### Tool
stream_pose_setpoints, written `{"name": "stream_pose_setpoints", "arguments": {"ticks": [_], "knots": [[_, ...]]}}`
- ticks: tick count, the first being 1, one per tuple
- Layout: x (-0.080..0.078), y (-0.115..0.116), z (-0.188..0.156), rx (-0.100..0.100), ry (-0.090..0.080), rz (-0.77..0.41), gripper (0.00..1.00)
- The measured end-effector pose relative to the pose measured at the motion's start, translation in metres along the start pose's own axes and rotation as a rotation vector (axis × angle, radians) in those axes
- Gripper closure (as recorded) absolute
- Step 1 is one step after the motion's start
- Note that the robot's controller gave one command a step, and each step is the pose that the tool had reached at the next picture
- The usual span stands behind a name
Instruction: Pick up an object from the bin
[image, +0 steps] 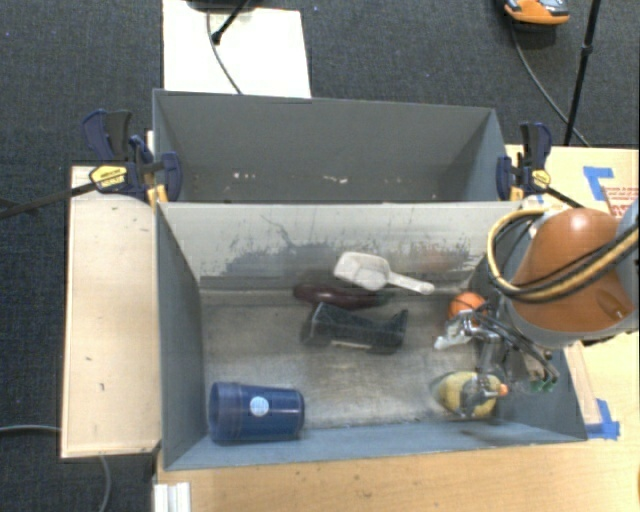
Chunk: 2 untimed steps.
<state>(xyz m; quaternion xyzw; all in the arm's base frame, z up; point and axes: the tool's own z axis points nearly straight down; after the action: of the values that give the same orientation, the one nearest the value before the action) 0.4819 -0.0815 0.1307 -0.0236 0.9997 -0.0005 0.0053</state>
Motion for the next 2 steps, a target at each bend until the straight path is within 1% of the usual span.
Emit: {"name": "stream_pose_setpoints", "arguments": {"ticks": [1,2], "knots": [[-0.0123,-0.0225,0.0437,-0.005,0.009,-0.263,1.0],[-0.0124,-0.0224,0.0436,-0.005,0.009,-0.264,1.0]]}}
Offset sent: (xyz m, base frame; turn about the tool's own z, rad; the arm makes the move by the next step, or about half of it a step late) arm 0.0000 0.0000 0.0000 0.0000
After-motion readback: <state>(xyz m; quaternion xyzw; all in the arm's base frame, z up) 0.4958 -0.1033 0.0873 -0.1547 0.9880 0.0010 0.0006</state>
